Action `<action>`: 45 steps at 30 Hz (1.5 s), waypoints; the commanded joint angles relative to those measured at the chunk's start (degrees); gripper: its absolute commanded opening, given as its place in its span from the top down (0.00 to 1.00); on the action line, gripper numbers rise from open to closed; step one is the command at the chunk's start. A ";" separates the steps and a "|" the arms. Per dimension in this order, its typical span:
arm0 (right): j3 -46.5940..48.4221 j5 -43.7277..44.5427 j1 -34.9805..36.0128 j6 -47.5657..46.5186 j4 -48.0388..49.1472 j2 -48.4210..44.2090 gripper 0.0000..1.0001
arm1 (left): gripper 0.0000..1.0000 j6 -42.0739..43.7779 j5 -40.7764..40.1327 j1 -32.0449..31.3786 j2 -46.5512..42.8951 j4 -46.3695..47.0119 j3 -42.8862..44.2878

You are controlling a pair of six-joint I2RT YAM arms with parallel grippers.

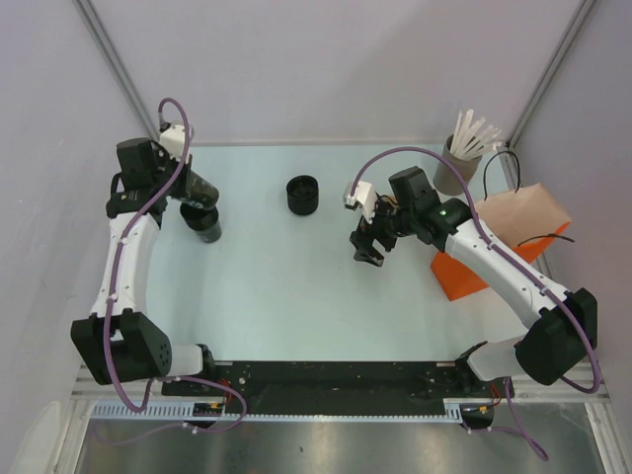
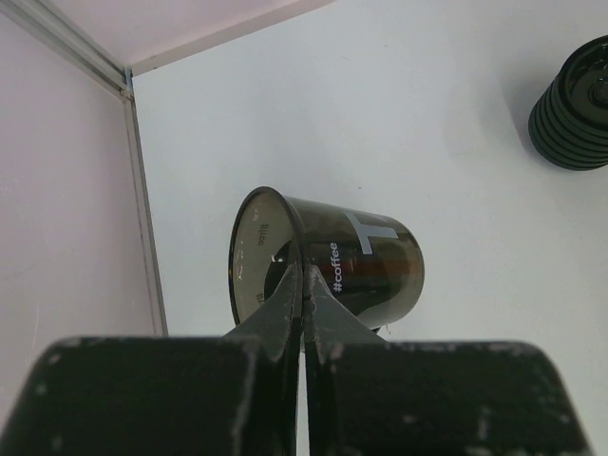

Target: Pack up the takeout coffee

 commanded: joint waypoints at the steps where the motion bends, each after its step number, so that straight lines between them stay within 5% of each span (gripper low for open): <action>1: 0.06 -0.77 -0.17 -0.26 0.51 -0.03 0.09 | 1.00 -0.45 -0.42 0.25 -2.17 2.94 0.79; 20: 0.06 -0.25 -0.17 0.17 1.04 -0.47 0.09 | 1.00 -0.54 2.39 -0.53 -5.69 2.86 0.52; 34: 0.50 -0.33 -7.11 2.90 5.26 -7.76 0.07 | 1.00 3.94 -9.03 -22.67 -9.82 3.12 -5.98; 45: 2.44 -1.74 -10.45 1.41 -2.20 -10.84 0.06 | 1.00 5.35 -16.06 -41.83 -5.44 11.19 -13.37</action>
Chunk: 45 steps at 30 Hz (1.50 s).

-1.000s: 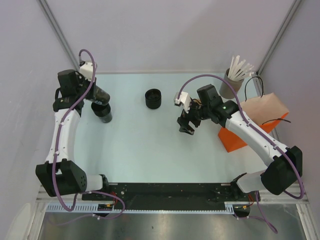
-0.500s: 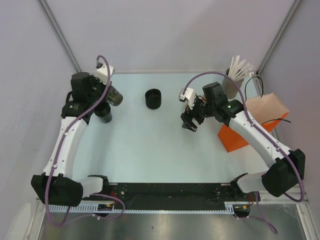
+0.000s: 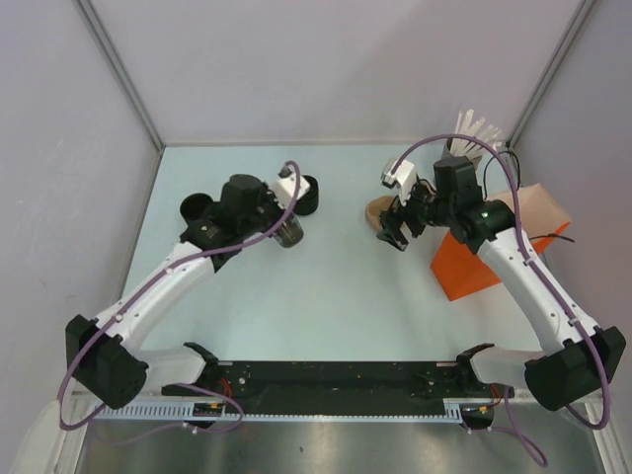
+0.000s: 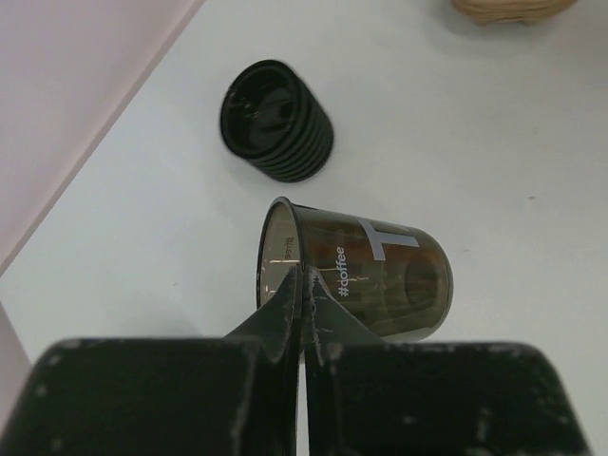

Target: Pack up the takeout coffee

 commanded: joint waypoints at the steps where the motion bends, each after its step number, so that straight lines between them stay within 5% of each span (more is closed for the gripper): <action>1: 1.89 -1.48 -1.40 -0.54 -3.48 -3.52 0.06 | 1.00 1.90 -5.03 -7.61 2.76 7.70 -2.05; 10: 1.54 -6.31 -8.78 0.52 -3.22 -7.82 0.06 | 1.00 5.50 -16.36 -19.22 13.66 21.95 -5.65; 26: -0.48 -11.06 -15.29 1.04 -2.43 -12.14 0.06 | 1.00 17.09 -38.86 -30.04 23.59 55.24 -15.58; 45: -1.10 -12.90 -16.44 1.22 -2.69 -12.84 0.06 | 1.00 24.13 -45.99 -36.63 29.84 66.77 -18.66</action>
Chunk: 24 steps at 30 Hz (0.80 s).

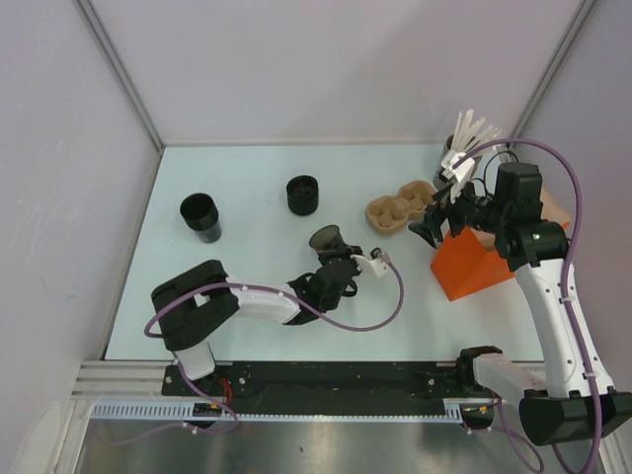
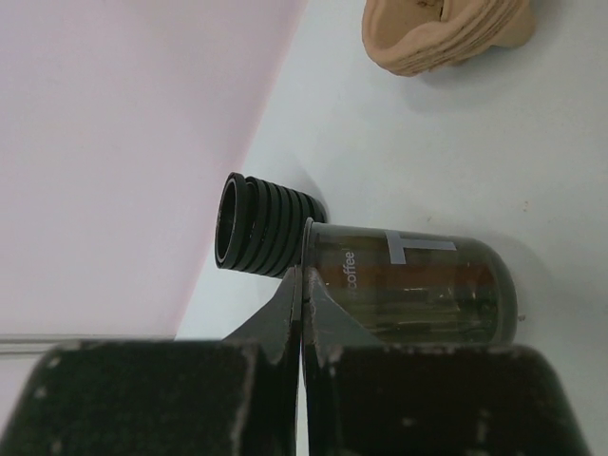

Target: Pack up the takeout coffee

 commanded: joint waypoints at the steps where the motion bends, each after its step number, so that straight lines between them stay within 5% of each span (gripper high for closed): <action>1: 0.01 -1.45 -0.18 0.63 0.83 -1.06 0.06 | 1.00 3.08 -3.00 -1.49 -0.08 7.21 -1.24; 13: -0.60 -2.33 -0.44 0.72 0.74 -1.41 0.06 | 1.00 23.22 -7.84 -4.74 10.03 35.79 -6.08; 15: -0.86 -2.42 -0.53 0.72 0.83 -1.58 0.06 | 1.00 22.00 -7.75 -4.65 8.46 34.13 -6.34; 20: -0.95 -2.86 -0.53 0.63 0.92 -1.23 0.06 | 0.98 3.91 -4.07 -3.25 -0.85 8.76 -3.97; 24: -0.95 -3.56 -0.53 0.80 0.92 -0.71 0.06 | 0.73 -7.08 2.08 -1.41 -8.06 -6.54 -0.99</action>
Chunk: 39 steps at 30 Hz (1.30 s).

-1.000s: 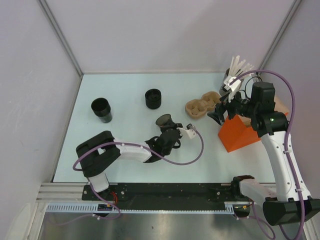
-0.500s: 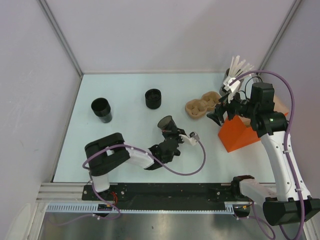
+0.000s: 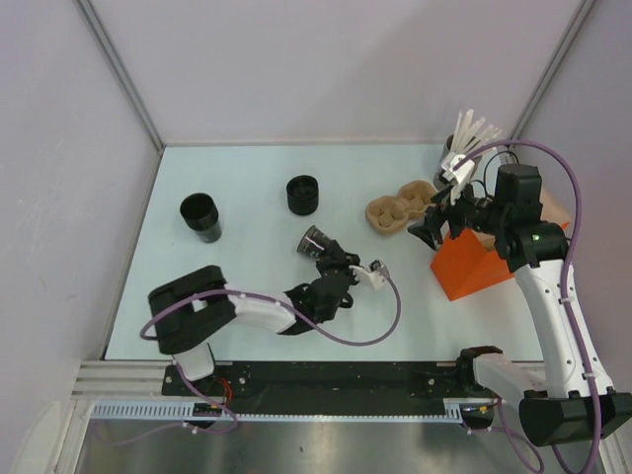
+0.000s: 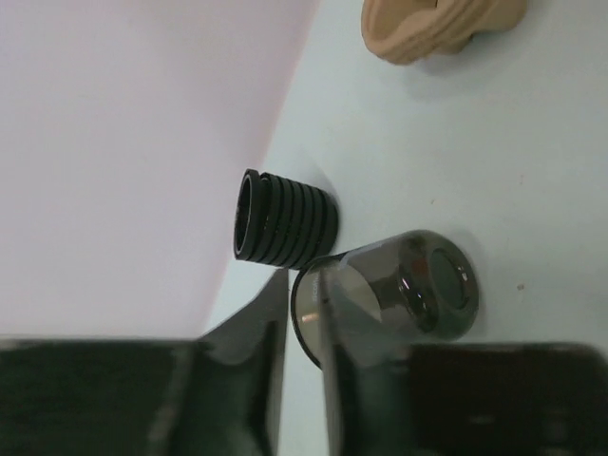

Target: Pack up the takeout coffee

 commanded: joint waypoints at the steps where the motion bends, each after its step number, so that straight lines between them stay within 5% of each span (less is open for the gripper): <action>1: -0.08 -1.88 -0.26 0.80 0.81 -0.29 0.06 | 0.68 -19.08 9.09 2.73 -11.64 -18.08 6.53; 5: -0.08 -1.96 -0.18 0.80 0.81 0.15 0.05 | 0.61 -31.06 22.28 12.98 -16.86 -38.81 13.31; 8: -0.08 -1.96 -0.18 0.80 0.89 0.67 0.05 | 0.50 -35.91 34.32 20.89 -19.84 -45.07 15.25; 16: 0.01 -1.18 0.70 1.07 1.16 2.08 0.05 | 0.18 -41.72 72.61 37.87 -16.88 -52.04 18.76; 20: -0.08 -1.08 0.79 0.98 0.81 2.35 0.05 | 0.10 -43.47 82.40 40.00 -8.37 -52.57 21.84; 31: -0.69 -1.00 0.44 0.54 0.63 2.52 0.05 | 0.16 -46.55 87.97 41.32 1.93 -53.09 29.31; 39: -1.04 -1.00 0.44 0.37 0.81 2.52 0.05 | 0.14 -47.78 87.53 43.16 0.62 -49.93 28.09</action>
